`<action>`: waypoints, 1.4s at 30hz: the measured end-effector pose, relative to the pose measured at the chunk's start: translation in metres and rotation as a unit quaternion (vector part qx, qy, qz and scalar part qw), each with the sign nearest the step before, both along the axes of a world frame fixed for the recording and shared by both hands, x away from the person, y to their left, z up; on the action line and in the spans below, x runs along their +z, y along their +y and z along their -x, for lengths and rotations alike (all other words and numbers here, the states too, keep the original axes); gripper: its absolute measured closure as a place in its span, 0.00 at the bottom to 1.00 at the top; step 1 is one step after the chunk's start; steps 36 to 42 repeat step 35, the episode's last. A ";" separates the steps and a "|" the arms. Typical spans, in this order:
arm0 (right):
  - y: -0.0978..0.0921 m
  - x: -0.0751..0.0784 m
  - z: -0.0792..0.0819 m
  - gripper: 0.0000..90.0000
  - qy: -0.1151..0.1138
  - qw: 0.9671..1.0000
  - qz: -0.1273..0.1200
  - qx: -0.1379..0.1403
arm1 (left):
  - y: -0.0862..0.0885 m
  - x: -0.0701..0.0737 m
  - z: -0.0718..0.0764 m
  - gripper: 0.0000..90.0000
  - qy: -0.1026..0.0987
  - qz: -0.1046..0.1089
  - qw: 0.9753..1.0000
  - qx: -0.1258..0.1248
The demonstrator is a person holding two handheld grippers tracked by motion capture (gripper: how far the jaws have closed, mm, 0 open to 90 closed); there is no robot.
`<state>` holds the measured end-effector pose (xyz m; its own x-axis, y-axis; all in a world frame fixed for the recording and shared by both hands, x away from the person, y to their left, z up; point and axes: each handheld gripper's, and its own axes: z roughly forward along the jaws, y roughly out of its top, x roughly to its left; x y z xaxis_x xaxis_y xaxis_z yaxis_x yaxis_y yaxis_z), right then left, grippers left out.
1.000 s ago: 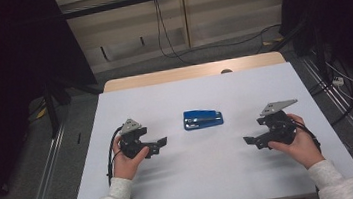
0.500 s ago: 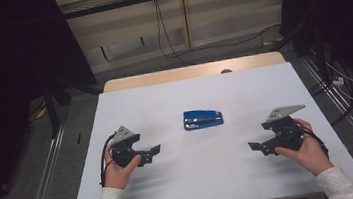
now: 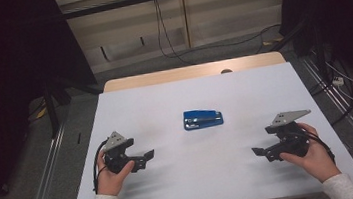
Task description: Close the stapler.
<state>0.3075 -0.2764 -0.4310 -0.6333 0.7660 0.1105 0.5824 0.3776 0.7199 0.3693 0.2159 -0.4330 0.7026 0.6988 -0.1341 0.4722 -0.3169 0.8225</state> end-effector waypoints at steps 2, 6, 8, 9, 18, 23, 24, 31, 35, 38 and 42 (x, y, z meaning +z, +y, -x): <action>-0.001 0.001 0.002 0.09 0.000 1.000 -0.001 0.000 | 0.004 0.000 0.002 0.06 0.001 -0.001 1.000 0.001; -0.004 0.002 0.005 0.09 -0.004 1.000 -0.003 -0.003 | 0.009 0.001 0.004 0.06 -0.002 0.001 1.000 0.005; -0.005 0.003 0.007 0.09 -0.004 1.000 -0.005 -0.004 | 0.013 0.001 0.006 0.06 -0.004 0.002 1.000 0.006; -0.006 0.003 0.007 0.09 -0.006 1.000 -0.005 -0.005 | 0.014 0.001 0.007 0.06 -0.001 0.004 1.000 0.009; -0.010 0.004 0.013 0.09 -0.007 1.000 -0.008 -0.005 | 0.027 -0.002 0.012 0.06 0.000 -0.005 1.000 0.019; -0.010 0.004 0.013 0.09 -0.006 1.000 -0.006 -0.003 | 0.031 -0.004 0.016 0.06 0.004 -0.010 1.000 0.015; -0.010 0.004 0.013 0.09 -0.007 1.000 -0.005 -0.002 | 0.031 -0.005 0.016 0.06 0.002 -0.013 1.000 0.013; -0.010 0.004 0.013 0.09 -0.008 1.000 -0.007 0.000 | 0.029 -0.006 0.015 0.06 0.002 -0.014 1.000 0.009; -0.010 0.002 0.012 0.09 -0.006 1.000 -0.006 0.001 | 0.028 -0.006 0.014 0.06 0.001 -0.014 1.000 0.007; -0.010 0.002 0.012 0.09 -0.006 1.000 -0.006 0.001 | 0.028 -0.006 0.014 0.06 0.001 -0.014 1.000 0.007; -0.010 0.002 0.012 0.09 -0.006 1.000 -0.006 0.001 | 0.028 -0.006 0.014 0.06 0.001 -0.014 1.000 0.007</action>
